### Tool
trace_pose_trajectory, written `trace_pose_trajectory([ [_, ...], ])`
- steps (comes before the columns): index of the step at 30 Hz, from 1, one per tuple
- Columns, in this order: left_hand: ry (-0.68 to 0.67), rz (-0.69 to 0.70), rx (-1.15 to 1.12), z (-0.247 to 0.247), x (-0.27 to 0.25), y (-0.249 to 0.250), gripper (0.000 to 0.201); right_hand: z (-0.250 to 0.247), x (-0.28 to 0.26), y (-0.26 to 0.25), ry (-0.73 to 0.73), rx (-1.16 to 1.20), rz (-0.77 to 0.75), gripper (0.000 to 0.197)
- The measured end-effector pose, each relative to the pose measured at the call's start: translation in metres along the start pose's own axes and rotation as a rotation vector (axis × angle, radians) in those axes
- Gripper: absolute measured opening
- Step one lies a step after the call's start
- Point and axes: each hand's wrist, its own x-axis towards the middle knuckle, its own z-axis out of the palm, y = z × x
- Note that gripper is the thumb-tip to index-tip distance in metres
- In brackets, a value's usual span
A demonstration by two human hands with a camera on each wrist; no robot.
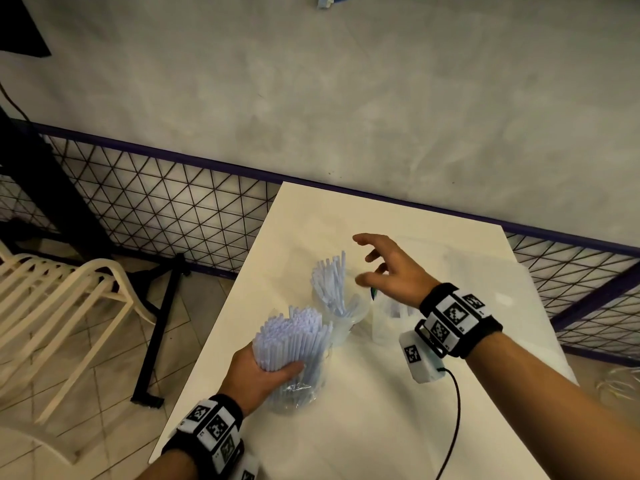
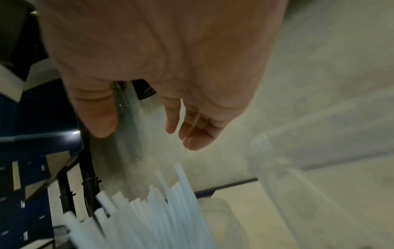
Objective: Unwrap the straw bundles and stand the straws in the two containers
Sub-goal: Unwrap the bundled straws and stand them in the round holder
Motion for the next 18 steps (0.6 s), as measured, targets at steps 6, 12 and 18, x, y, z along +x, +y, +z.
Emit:
trace_pose_trajectory([
  [6,-0.004,-0.001,-0.01,0.0,0.0,0.0,0.053,0.027,-0.014,0.013,-0.107,-0.186,-0.124,0.125],
  [12,-0.005,0.009,-0.008,0.0,0.001,0.001,0.046,0.049,0.001,0.018,-0.066,-0.326,-0.237,0.129],
  [18,-0.004,0.011,-0.016,-0.001,0.001,0.0,0.046,0.067,0.013,0.024,0.059,-0.27,-0.227,0.109],
])
